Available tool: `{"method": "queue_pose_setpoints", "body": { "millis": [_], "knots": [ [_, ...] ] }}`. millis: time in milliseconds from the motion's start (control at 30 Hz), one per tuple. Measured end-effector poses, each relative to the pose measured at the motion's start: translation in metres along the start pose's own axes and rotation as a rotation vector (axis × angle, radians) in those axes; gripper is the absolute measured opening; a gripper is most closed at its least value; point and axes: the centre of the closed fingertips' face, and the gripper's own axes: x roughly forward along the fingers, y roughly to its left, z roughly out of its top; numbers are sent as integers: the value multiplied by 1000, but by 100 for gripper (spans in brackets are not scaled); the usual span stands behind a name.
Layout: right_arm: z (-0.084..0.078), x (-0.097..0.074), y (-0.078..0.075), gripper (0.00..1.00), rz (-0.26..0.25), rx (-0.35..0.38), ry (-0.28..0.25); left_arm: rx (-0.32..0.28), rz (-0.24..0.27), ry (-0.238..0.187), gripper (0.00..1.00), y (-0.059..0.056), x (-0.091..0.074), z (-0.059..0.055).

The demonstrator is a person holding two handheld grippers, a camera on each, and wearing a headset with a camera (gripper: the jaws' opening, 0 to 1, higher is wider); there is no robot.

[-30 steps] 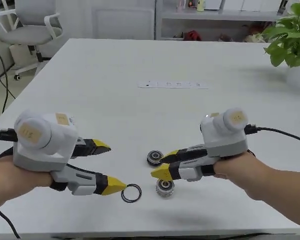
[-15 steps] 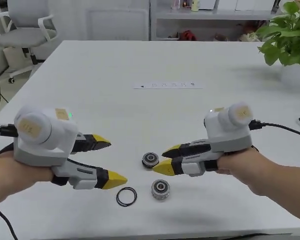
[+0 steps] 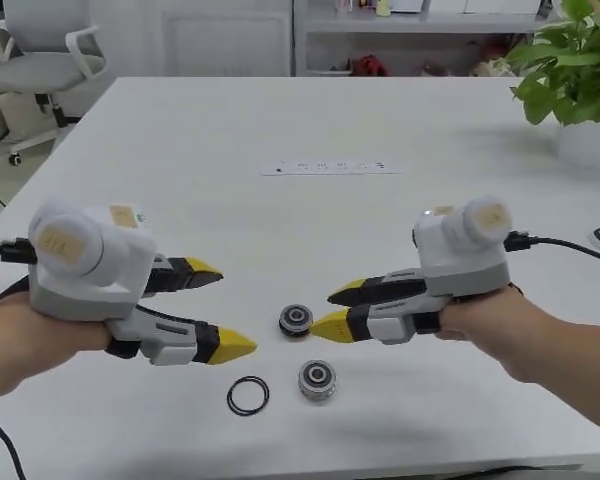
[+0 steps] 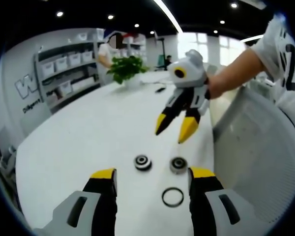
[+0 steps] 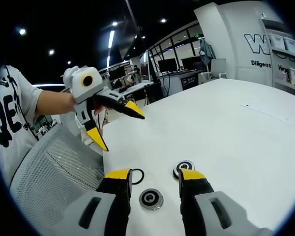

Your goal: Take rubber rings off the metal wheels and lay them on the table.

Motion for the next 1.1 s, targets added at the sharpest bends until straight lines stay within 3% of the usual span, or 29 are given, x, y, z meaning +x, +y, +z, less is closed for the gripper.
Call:
{"method": "queue_pose_setpoints", "body": {
  "millis": [500,1100],
  "knots": [
    [2,-5,-15,34,-24,-7,-6,-1,-1,-11,58,13,14,7],
    [-1,-2,-37,33,-49,-34,10,-7,9,-8,58,32,25,7]
  ]
}}
